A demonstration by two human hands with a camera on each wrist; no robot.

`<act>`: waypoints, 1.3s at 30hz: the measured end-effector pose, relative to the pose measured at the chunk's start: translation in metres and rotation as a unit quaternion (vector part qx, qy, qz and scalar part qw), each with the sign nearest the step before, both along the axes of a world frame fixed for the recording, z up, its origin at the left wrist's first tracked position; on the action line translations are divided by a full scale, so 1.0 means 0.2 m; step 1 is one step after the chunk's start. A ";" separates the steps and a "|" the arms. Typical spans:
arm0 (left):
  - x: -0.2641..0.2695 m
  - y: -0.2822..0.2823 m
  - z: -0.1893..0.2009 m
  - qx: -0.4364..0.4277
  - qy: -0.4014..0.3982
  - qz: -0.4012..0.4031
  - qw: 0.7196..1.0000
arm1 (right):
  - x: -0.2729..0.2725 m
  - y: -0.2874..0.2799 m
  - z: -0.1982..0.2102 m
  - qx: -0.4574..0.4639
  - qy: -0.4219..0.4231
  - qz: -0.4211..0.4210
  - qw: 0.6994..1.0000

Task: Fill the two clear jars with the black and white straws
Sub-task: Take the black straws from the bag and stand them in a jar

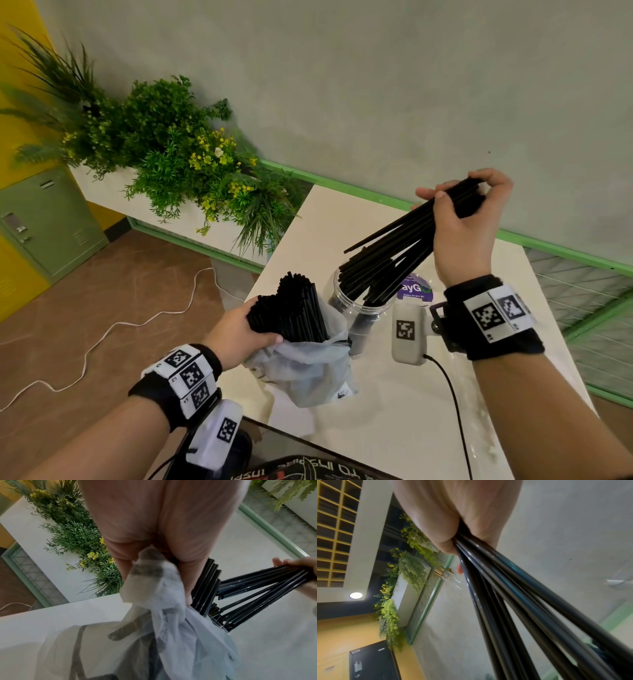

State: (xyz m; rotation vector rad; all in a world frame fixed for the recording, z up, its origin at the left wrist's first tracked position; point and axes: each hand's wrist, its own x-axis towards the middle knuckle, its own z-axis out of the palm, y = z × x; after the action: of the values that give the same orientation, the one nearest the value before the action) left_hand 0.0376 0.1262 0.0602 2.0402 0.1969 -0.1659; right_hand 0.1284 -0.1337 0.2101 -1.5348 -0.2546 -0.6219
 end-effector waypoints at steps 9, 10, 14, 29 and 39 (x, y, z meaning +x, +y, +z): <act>-0.01 0.00 0.01 0.003 0.003 -0.006 1.000 | 0.02 -0.06 -0.09 0.011 0.003 -0.034 0.999; -0.01 0.00 0.01 0.003 0.004 -0.006 1.000 | 0.02 -0.05 -0.09 0.000 0.000 -0.028 1.000; -0.01 0.00 0.01 0.000 0.005 -0.007 1.000 | 0.02 0.03 -0.17 -0.061 0.005 -0.013 0.998; -0.01 0.00 0.03 -0.006 -0.006 -0.008 1.000 | 0.04 0.10 -0.62 -0.268 0.104 0.055 0.956; -0.01 0.00 0.03 -0.004 -0.003 -0.002 1.000 | 0.11 -0.01 -0.60 -0.426 0.036 0.007 0.904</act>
State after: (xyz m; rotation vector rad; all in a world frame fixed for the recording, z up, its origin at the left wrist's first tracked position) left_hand 0.0363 0.1253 0.0671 2.0336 0.1884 -0.1635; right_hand 0.1507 -0.1366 0.0901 -2.3902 -0.5252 -0.4523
